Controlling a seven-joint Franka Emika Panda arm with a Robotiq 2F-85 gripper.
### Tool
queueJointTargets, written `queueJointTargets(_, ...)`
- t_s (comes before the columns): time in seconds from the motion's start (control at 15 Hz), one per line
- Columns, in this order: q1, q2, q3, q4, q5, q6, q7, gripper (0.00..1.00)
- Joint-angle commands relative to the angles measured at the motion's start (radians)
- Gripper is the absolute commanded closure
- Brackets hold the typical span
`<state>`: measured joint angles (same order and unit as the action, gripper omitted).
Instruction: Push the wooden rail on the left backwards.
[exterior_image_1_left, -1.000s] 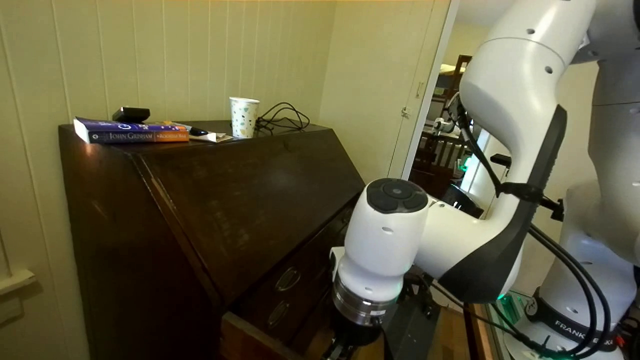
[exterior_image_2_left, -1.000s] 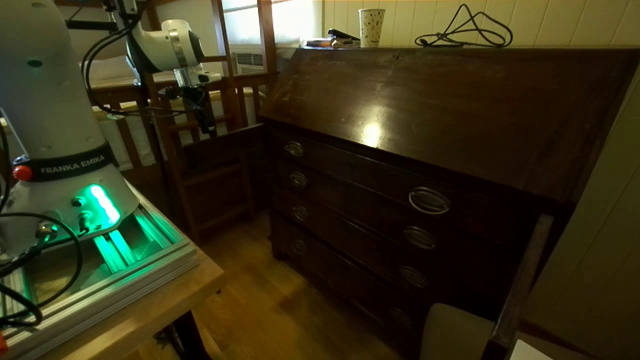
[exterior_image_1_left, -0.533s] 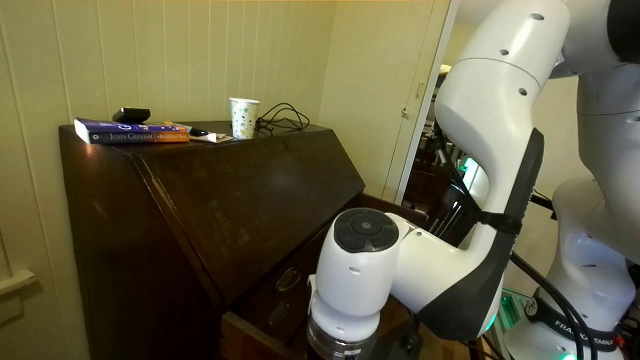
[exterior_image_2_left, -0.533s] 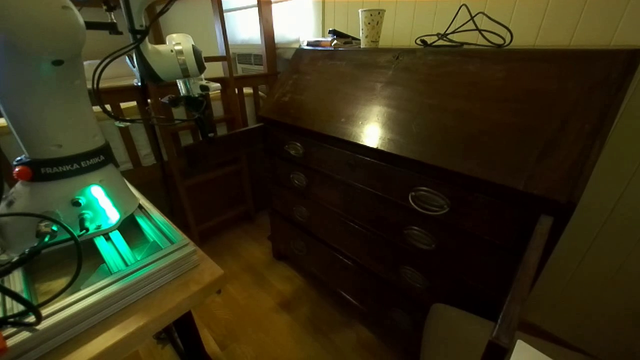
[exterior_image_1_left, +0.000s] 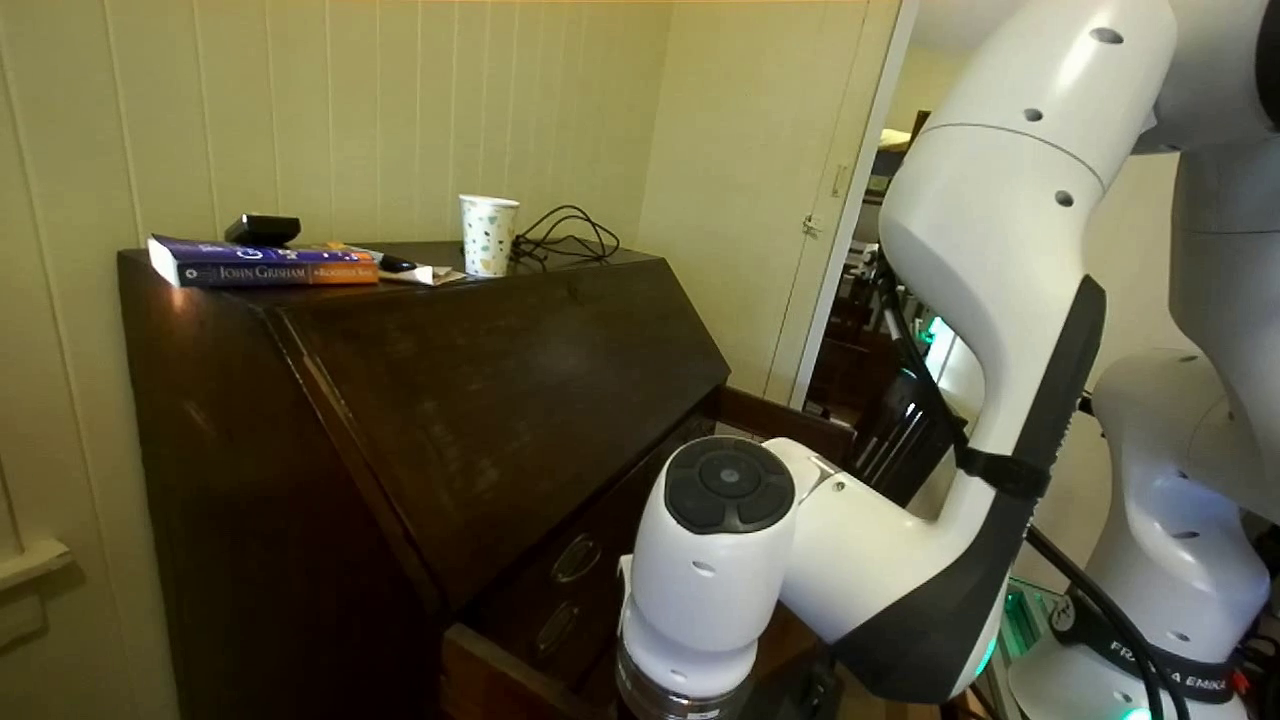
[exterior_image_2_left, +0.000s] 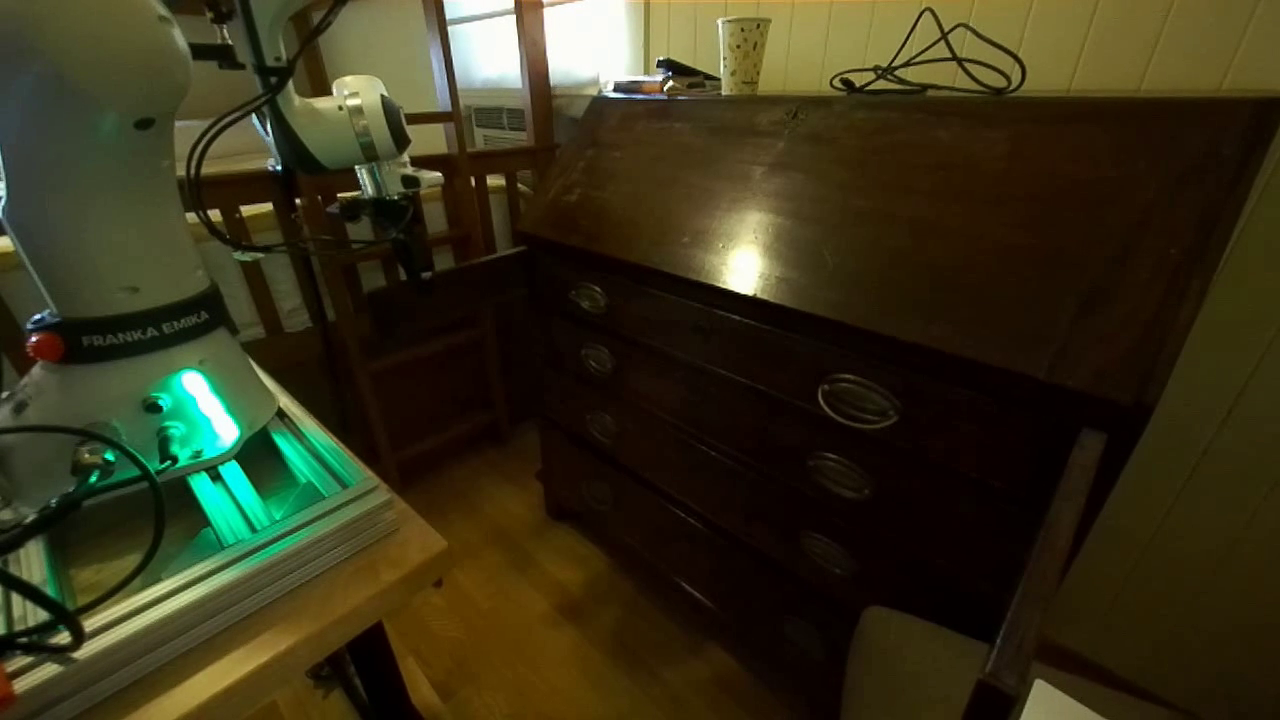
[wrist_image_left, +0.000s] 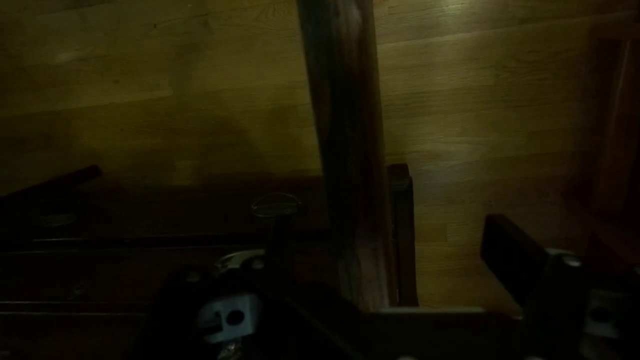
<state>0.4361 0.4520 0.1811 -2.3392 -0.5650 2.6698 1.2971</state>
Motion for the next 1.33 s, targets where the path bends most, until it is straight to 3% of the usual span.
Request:
queueJointTargets(0.0,0.062,-0.001,-0.058,-0.009,0.017,0.027,0.0,0.28)
queueJointTargets(0.13,0.08,-0.003,-0.075,-0.008,0.012,0.037,0.003,0.37)
queueJointTargets(0.67,0.077,-0.01,-0.101,-0.026,0.046,0.1,-0.019,0.94)
queueJointTargets(1.0,0.05,-0.005,-0.123,0.012,0.094,0.117,-0.114,0.93)
queueJointTargets(1.27,0.029,0.018,-0.154,0.109,0.148,0.115,-0.198,0.93)
